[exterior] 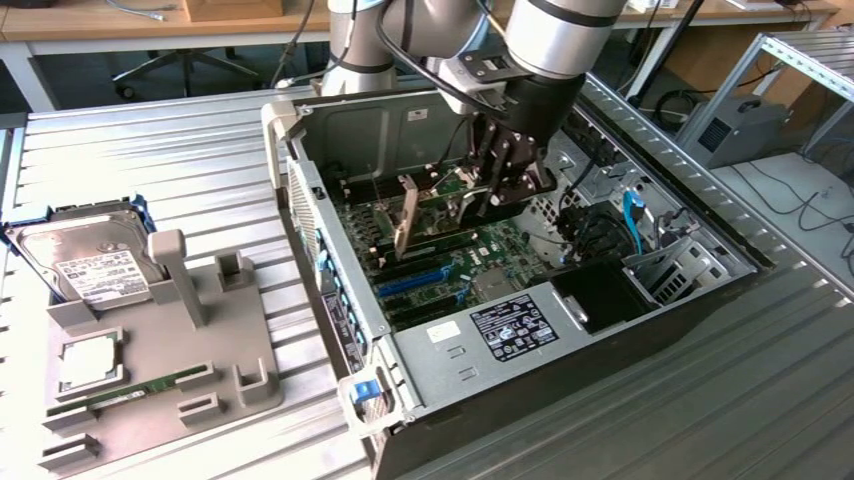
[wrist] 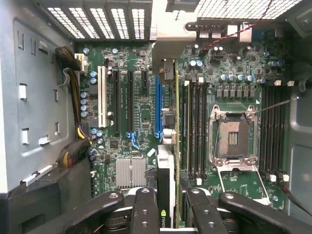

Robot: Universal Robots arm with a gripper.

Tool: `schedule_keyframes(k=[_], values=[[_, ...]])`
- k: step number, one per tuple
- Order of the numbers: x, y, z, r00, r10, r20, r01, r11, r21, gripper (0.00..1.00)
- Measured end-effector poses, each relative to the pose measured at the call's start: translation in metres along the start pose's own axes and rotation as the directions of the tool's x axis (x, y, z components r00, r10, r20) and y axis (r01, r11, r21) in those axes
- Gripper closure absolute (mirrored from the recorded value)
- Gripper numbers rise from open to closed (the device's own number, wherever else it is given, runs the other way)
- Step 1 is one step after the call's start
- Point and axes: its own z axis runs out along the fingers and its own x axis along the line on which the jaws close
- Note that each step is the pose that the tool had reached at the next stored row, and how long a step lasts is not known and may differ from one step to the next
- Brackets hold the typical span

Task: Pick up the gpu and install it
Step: 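Insert the gpu into the slot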

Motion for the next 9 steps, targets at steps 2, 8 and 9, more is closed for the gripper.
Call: schedule_keyframes(k=[2, 8, 9], values=[[0.0, 0.0027, 0.0005, 1.0, 0.0, 0.0028, 0.0, 1.0, 0.0043, 0.73], [0.0001, 0.0062, 0.0014, 1.0, -0.001, 0.0084, 0.001, 0.9999, 0.0162, 0.73], [0.0001, 0.0062, 0.0014, 1.0, -0.001, 0.0085, 0.001, 0.9999, 0.0162, 0.73]])
